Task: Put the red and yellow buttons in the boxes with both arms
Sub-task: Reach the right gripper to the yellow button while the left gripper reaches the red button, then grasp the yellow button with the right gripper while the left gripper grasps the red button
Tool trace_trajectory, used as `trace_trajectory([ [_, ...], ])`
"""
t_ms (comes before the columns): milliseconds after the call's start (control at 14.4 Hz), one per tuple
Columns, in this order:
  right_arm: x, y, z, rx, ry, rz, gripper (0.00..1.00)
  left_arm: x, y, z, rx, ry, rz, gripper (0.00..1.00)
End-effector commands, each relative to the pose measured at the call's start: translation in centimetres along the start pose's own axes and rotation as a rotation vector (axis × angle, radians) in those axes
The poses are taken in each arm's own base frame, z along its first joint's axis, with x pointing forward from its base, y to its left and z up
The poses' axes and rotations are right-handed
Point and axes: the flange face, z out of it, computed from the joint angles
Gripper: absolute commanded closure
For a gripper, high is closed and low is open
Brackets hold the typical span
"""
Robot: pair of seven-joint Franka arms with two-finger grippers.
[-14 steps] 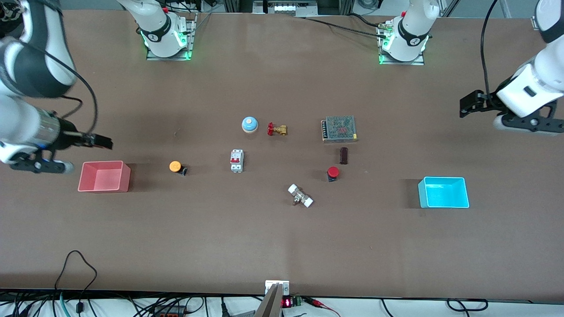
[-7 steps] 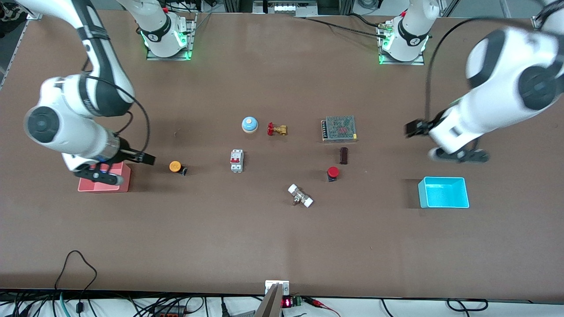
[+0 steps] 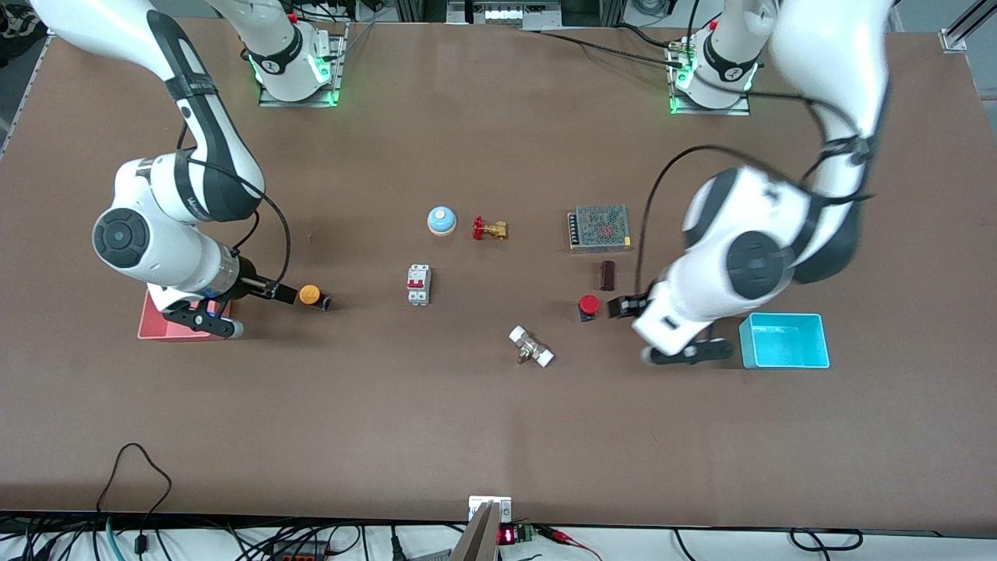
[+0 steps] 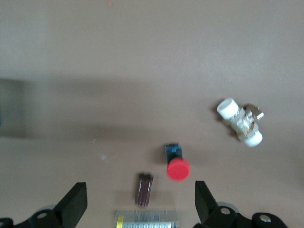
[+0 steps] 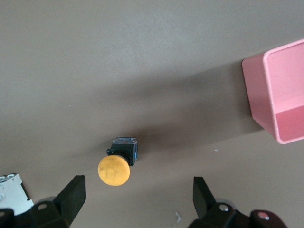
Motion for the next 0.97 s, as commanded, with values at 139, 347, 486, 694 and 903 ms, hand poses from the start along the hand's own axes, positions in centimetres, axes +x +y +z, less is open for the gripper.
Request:
trace_trajectory([
  [139, -0.5, -1.7, 3.0, -0.012, -0.025, -0.018, 0.0, -1.4, 3.5, 7.3, 0.053, 0.034, -0.021, 0.0],
  [347, -0.7, -2.3, 4.4, -0.061, -0.011, -0.08, 0.0, -2.9, 3.9, 11.1, 0.042, 0.041, -0.015, 0.0],
  [486, -0.4, -2.5, 5.2, -0.052, -0.001, -0.083, 0.0, -3.7, 3.8, 13.3, 0.031, 0.051, -0.007, 0.0],
  [694, -0.2, -2.9, 6.2, -0.037, 0.009, -0.078, 0.0, -4.7, 3.7, 15.3, 0.021, 0.057, -0.011, 0.0],
  [903, -0.3, -3.5, 7.2, -0.025, 0.015, -0.085, 0.0, -6.6, 4.2, 18.0, -0.003, 0.08, 0.011, 0.05],
])
